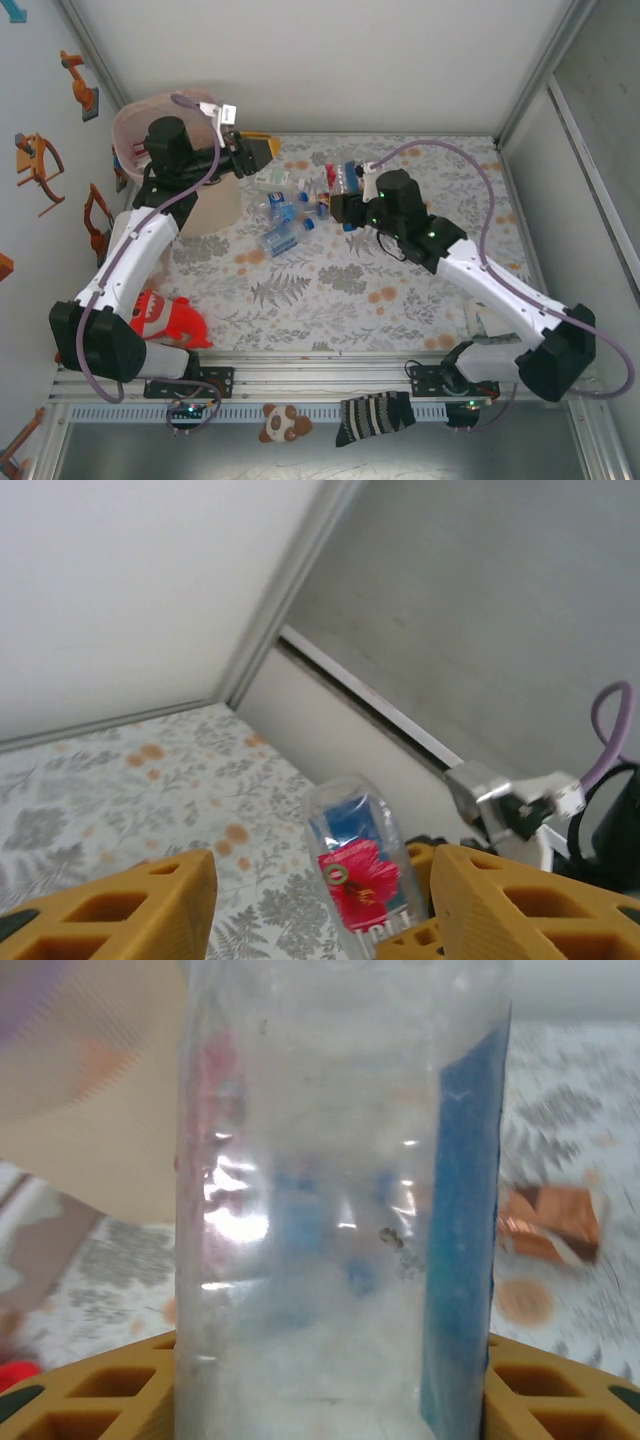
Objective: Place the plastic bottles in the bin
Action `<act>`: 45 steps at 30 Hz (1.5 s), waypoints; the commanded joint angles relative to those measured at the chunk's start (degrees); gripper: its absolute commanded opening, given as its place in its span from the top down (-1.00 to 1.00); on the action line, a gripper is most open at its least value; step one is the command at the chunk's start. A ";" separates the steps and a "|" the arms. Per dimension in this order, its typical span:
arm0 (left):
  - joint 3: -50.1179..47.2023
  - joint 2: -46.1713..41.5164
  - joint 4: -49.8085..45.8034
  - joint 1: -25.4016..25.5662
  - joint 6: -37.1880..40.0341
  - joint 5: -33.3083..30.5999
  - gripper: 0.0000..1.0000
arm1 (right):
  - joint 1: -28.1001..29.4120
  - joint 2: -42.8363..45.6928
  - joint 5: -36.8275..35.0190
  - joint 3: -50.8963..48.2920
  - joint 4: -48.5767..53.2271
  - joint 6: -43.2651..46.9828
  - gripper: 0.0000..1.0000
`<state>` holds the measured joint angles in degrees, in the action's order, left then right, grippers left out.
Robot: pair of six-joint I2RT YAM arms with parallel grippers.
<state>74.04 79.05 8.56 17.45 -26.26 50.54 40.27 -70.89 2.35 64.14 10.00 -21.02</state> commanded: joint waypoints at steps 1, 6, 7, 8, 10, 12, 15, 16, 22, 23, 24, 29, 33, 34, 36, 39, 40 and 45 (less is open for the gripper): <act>1.53 -0.20 6.49 1.72 0.50 3.51 -0.25 | 0.25 4.53 6.23 -1.58 -6.69 7.67 0.10; 4.32 0.15 4.57 5.10 0.72 1.72 -0.39 | 0.25 8.82 3.89 -2.92 -8.15 15.49 0.15; 4.52 0.30 4.51 6.02 0.77 1.01 -0.41 | 0.27 9.22 2.88 -3.10 -8.28 17.09 0.16; 4.62 0.20 4.53 7.21 0.86 0.27 -0.44 | 0.25 9.55 1.69 -3.29 -8.63 18.55 0.17; 5.03 0.19 4.09 9.74 1.52 -1.61 -0.52 | 0.25 9.72 0.25 -3.17 -9.31 20.87 0.18; 5.86 0.57 2.99 12.68 2.79 -3.04 -0.62 | 0.25 9.64 0.16 -2.89 -10.12 22.55 0.19; 8.29 2.16 0.51 16.47 4.77 -3.19 -0.70 | 0.25 9.37 0.56 -2.53 -11.68 23.56 0.20; 9.22 2.67 -0.51 17.50 5.13 -3.78 -0.71 | 0.25 9.28 0.54 -2.52 -12.22 23.73 0.21; 11.95 4.95 -4.69 21.59 5.72 -11.09 -0.75 | 0.25 8.67 0.21 -2.08 -12.74 24.08 0.22; 12.07 5.51 -4.60 22.02 5.34 -11.69 -0.75 | 0.25 8.67 0.05 -2.15 -12.83 24.09 0.22; 12.27 6.07 -4.21 22.55 4.66 -11.97 -0.74 | 0.25 8.66 -0.15 -2.25 -12.99 24.08 0.21; 12.46 8.52 -1.90 23.85 0.35 -13.18 -0.66 | 0.25 8.32 -1.69 -2.07 -12.86 24.01 0.21; 12.36 9.57 -2.55 24.57 -0.59 -15.39 -0.63 | 0.25 8.44 -1.35 -2.23 -13.17 24.09 0.21; 12.46 9.72 -2.90 24.73 -0.71 -16.02 -0.63 | 0.25 8.55 -1.17 -2.18 -13.32 24.04 0.21; 12.53 10.11 -3.04 24.73 -0.96 -16.35 -0.59 | 0.25 8.58 -1.03 -2.18 -13.35 24.14 0.21; 12.61 10.43 -2.38 24.68 -1.35 -16.09 -0.52 | 0.25 8.55 -1.12 -2.09 -13.25 24.17 0.21; 12.53 10.43 -2.16 24.71 -1.57 -16.15 -0.50 | 0.25 8.50 -1.12 -2.09 -13.17 24.15 0.21; 12.38 10.32 -1.83 24.68 -1.61 -16.09 -0.33 | 0.25 8.32 -1.51 -1.88 -12.75 23.92 0.17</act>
<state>85.60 89.67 5.48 42.33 -26.89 35.35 40.23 -62.72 0.78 61.65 -0.71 2.20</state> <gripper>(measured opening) 0.672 0.530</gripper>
